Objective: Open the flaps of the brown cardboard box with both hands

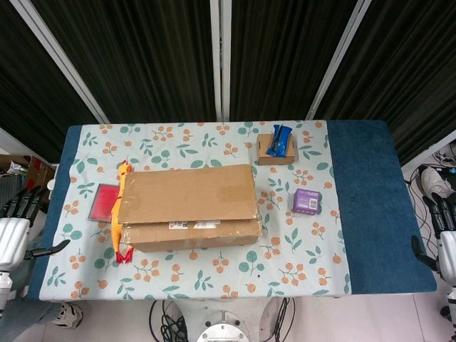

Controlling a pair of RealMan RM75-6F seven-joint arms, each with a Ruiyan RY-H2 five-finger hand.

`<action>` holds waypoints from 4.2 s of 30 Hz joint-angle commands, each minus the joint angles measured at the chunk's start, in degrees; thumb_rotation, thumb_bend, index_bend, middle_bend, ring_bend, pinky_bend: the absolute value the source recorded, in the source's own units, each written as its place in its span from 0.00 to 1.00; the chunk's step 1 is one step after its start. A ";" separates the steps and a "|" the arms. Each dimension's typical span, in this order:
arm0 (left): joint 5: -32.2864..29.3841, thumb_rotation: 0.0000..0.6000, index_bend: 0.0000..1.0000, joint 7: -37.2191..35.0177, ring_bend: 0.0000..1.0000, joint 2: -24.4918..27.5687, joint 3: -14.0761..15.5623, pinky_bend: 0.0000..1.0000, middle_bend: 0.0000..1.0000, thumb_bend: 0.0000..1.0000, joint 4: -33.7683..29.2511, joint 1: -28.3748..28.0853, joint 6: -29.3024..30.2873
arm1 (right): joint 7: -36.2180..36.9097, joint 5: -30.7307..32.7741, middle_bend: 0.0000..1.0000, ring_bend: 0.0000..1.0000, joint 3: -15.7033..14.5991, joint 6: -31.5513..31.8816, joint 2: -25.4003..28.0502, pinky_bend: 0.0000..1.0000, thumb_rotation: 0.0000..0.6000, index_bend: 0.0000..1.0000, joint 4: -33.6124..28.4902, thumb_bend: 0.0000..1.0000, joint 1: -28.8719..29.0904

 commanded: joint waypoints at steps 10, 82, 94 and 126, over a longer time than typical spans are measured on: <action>1.97 0.56 0.06 -2.04 0.04 0.83 -0.02 0.16 0.04 0.00 -3.19 -0.36 0.26 | 0.90 0.12 0.00 0.00 0.24 0.20 0.50 0.00 1.00 0.00 -0.41 0.35 -0.16; -12.79 0.93 0.02 3.25 0.04 -35.86 -24.80 0.16 0.02 0.07 45.93 -39.59 -19.16 | 5.16 -4.17 0.00 0.00 0.32 3.13 3.98 0.00 1.00 0.00 -1.63 0.35 -0.91; -6.87 0.81 0.03 -10.45 0.04 -5.11 -13.25 0.17 0.04 0.00 7.72 -19.62 -19.76 | 3.85 -8.53 0.00 0.00 3.98 -1.96 8.53 0.00 1.00 0.00 -6.42 0.39 6.79; 0.81 0.64 0.04 -10.94 0.04 -4.02 2.23 0.17 0.05 0.00 4.77 5.42 5.38 | -33.35 49.84 0.09 0.00 9.06 -47.81 -9.50 0.00 1.00 0.00 -6.84 0.92 70.61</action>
